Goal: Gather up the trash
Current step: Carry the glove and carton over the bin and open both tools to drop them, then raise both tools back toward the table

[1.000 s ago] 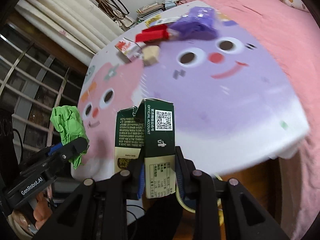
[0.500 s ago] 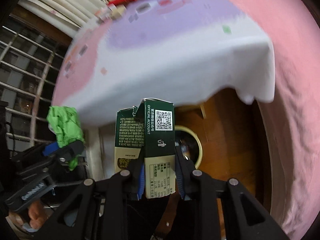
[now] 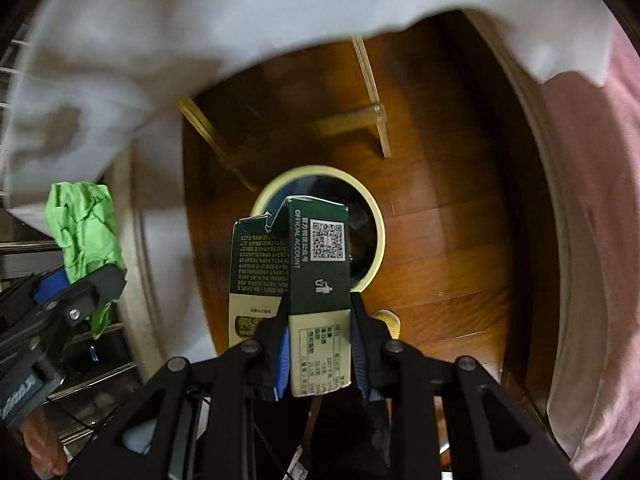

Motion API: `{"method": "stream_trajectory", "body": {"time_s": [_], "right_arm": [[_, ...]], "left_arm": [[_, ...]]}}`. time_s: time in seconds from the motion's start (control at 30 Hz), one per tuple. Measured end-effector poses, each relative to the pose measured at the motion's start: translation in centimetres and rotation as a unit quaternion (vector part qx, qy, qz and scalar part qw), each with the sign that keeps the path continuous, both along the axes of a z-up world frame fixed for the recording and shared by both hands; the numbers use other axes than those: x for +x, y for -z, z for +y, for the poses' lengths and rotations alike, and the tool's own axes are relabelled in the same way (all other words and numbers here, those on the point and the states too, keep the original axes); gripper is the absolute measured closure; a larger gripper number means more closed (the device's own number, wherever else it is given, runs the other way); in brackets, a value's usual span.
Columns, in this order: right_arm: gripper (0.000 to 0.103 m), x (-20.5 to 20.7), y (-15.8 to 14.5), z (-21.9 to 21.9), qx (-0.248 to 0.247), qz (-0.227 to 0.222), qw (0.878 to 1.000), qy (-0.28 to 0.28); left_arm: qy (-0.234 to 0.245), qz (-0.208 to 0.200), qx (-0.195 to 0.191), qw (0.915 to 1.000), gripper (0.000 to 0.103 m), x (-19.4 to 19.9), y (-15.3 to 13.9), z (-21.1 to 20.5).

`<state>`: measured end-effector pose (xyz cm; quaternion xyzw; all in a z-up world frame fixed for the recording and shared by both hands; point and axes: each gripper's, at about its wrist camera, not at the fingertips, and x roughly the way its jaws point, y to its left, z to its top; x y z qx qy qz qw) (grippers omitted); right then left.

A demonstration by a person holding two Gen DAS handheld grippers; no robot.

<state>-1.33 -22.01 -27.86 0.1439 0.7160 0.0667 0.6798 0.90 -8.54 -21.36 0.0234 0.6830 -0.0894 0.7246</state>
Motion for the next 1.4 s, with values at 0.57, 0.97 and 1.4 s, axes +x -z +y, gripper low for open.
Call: {"method": "stream_trajectory", "body": {"time_s": [0.57, 0.97, 1.4], "right_arm": [[0.076, 1.7, 7.3, 3.4, -0.01, 0.015, 1.0, -0.011], [0.046, 1.9, 5.2, 3.7, -0.004, -0.003, 1.0, -0.012], [0.046, 1.3, -3.8, 2.6, 0.014, -0.054, 0.998, -0.002]], "left_arm": [[-0.028, -0.017, 0.021, 0.9992, 0.018, 0.8, 5.8, 2.7], [-0.057, -0.051, 0.024, 0.9968, 0.017, 1.4, 2.3, 6.2], [-0.065, -0.095, 0.006, 0.9933, 0.017, 1.1, -5.9, 6.9]]}}
